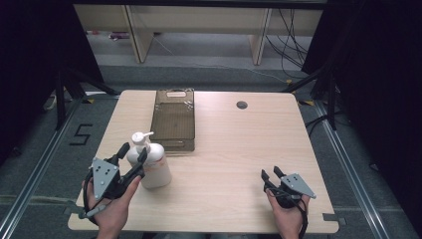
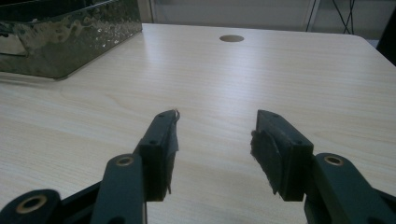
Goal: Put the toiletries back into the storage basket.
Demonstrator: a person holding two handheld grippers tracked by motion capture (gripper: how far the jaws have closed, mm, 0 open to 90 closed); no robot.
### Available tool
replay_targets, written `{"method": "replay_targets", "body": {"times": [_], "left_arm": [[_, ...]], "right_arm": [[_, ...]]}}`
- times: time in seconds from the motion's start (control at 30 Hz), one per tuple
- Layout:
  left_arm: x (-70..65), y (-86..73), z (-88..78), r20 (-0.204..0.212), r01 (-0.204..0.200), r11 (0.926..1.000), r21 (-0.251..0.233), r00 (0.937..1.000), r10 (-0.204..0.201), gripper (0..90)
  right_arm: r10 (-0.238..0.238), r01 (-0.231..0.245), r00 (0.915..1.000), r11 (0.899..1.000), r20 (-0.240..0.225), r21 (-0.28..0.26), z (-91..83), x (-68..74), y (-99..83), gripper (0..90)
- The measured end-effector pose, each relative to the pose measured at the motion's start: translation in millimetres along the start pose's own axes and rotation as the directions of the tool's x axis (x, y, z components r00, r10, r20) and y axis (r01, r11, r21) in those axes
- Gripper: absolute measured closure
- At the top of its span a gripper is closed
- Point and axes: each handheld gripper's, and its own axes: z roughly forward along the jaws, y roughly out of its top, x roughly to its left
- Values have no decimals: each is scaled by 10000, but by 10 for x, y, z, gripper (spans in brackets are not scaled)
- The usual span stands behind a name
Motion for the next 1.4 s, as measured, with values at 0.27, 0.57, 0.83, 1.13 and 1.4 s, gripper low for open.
{"method": "replay_targets", "body": {"times": [0.27,0.57,0.83,1.13,1.4], "left_arm": [[-40,55,81,-13,165,9998,95,9999,-165,440],[-59,90,129,-267,258,9996,142,9993,-254,441],[-65,126,170,-237,272,9994,199,9994,-267,457],[-62,168,204,-172,237,9992,313,9996,-231,484],[-78,208,225,-169,230,9989,409,9996,-223,536]], "right_arm": [[-148,145,9995,9998,289,121,2,-22,9,491],[55,-60,9997,9997,231,235,7,-9,10,480],[-161,154,9996,9995,239,294,11,-35,19,470],[-114,107,9997,9993,198,353,18,-36,22,466],[354,-359,9993,9980,103,521,15,-9,21,465]]}}
